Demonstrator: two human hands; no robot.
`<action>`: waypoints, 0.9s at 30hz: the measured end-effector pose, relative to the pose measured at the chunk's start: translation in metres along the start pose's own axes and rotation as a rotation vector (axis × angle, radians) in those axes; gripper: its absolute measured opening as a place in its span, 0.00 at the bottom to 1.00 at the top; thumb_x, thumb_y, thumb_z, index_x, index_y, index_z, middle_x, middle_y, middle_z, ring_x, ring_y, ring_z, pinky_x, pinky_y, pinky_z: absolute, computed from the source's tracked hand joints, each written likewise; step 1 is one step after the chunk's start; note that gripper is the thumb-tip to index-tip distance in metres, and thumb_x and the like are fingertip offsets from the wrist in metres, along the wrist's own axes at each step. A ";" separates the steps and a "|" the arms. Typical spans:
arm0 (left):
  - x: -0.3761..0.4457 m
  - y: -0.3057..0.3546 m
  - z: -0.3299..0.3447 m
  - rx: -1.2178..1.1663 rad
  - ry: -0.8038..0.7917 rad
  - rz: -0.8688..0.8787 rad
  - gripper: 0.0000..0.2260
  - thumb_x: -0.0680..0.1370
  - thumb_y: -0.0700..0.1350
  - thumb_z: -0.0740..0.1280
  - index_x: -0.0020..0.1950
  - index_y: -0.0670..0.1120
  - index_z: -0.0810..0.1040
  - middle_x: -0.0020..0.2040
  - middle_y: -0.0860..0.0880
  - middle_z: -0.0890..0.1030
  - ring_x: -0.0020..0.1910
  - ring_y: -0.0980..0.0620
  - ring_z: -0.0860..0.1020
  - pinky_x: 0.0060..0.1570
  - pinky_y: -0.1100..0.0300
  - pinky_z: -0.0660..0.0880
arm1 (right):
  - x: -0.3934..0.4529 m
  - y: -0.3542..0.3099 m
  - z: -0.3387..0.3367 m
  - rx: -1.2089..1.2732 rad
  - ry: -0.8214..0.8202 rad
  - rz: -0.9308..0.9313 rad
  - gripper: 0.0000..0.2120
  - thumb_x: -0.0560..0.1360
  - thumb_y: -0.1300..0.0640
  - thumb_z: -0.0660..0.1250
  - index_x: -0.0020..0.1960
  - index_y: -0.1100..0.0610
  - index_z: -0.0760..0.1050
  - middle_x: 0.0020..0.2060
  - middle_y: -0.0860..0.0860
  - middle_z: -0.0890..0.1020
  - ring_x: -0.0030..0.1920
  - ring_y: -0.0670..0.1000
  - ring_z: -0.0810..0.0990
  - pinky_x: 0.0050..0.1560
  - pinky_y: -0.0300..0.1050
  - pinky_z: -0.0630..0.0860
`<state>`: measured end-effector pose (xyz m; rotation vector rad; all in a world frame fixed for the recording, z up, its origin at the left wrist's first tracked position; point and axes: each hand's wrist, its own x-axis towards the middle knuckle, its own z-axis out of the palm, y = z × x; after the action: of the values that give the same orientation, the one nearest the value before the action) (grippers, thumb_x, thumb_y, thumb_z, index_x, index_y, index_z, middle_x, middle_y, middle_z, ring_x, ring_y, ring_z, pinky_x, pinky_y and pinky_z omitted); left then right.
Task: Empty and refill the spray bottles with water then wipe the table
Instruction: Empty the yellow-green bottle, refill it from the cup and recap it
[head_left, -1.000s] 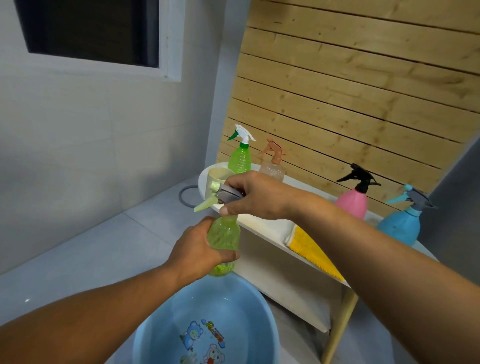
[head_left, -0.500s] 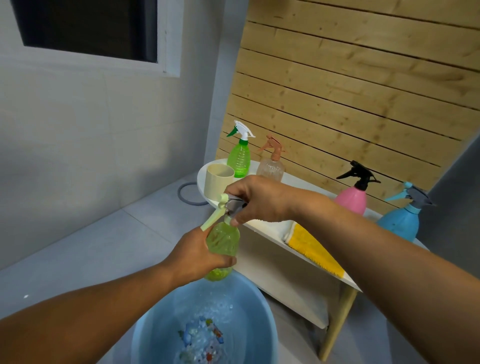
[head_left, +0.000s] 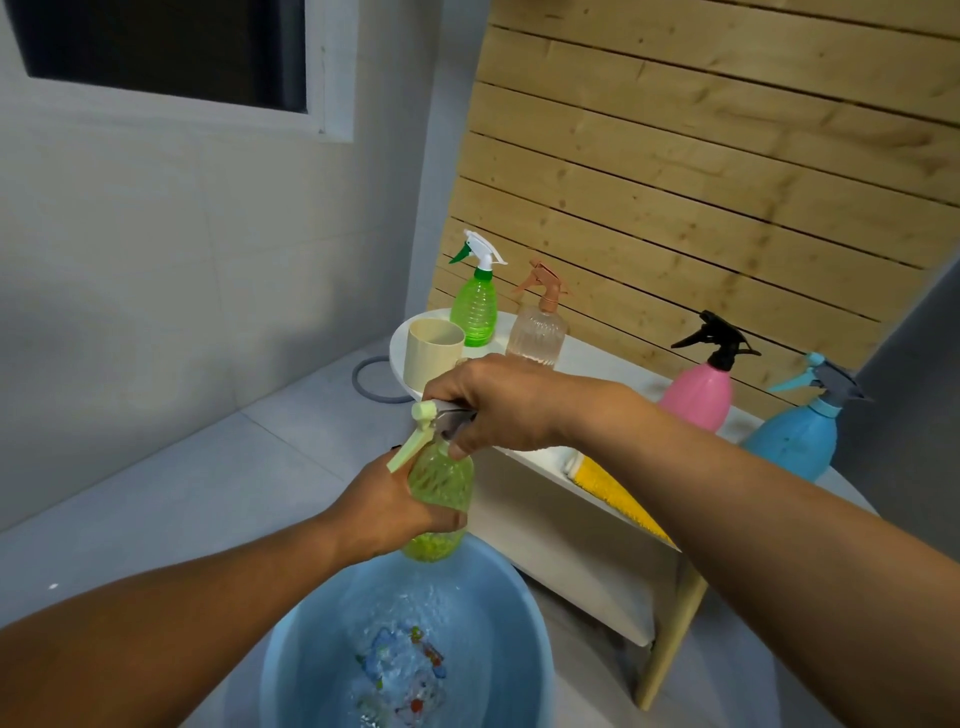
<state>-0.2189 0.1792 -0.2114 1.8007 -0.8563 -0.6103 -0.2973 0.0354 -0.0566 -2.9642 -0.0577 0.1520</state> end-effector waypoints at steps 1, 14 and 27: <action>0.000 0.000 -0.001 0.000 -0.013 -0.002 0.27 0.67 0.45 0.85 0.63 0.55 0.79 0.55 0.53 0.85 0.54 0.56 0.84 0.49 0.63 0.80 | 0.000 0.000 0.000 -0.002 -0.009 -0.004 0.10 0.71 0.56 0.78 0.48 0.53 0.79 0.42 0.47 0.82 0.40 0.43 0.76 0.35 0.39 0.66; 0.022 0.021 -0.017 0.056 -0.035 0.095 0.22 0.68 0.41 0.83 0.58 0.54 0.81 0.49 0.55 0.87 0.46 0.59 0.86 0.47 0.61 0.80 | -0.001 0.020 -0.004 0.477 0.231 0.129 0.15 0.68 0.57 0.82 0.49 0.55 0.80 0.42 0.52 0.83 0.40 0.47 0.78 0.44 0.45 0.74; 0.090 0.076 0.007 0.078 -0.048 0.175 0.22 0.69 0.42 0.82 0.58 0.54 0.79 0.43 0.60 0.85 0.38 0.65 0.83 0.30 0.72 0.74 | -0.019 0.074 -0.032 0.668 0.432 0.204 0.16 0.69 0.65 0.80 0.53 0.54 0.79 0.50 0.61 0.85 0.52 0.60 0.84 0.59 0.61 0.80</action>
<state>-0.1890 0.0868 -0.1450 1.7634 -1.0707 -0.5149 -0.3108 -0.0435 -0.0360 -2.2676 0.2924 -0.3719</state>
